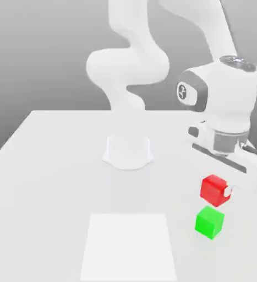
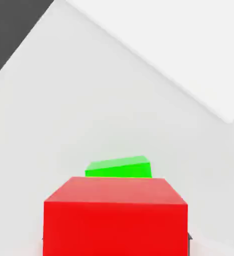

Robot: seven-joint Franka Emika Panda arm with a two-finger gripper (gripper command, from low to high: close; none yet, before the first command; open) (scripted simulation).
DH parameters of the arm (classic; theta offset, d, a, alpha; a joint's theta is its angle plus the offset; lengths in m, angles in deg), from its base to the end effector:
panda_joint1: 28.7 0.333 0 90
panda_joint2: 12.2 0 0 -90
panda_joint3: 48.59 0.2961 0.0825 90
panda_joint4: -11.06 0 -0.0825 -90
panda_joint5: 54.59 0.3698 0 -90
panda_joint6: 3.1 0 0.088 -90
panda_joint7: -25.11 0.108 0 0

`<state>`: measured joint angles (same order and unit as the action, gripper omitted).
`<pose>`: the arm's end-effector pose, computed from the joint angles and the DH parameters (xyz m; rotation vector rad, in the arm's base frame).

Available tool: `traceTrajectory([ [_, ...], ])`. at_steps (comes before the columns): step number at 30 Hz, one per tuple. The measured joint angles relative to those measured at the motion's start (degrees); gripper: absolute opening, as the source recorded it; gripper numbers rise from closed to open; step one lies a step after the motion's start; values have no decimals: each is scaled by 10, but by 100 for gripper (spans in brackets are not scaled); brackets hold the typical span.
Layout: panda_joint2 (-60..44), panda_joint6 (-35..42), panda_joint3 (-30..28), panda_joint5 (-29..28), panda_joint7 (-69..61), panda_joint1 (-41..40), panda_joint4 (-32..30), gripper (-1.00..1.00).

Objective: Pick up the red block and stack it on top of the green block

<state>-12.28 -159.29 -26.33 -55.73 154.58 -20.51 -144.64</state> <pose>0.3432 0.2027 0.2183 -2.0577 2.3662 -0.0137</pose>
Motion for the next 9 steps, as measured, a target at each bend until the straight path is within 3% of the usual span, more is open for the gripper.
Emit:
traceTrajectory([
  [7, -79, -69, -32, -82, 59, 17, 2, -100],
  [8, -86, -76, -37, -90, 65, 20, 1, 100],
  [9, -86, -76, -37, -90, 65, 20, 1, 100],
])
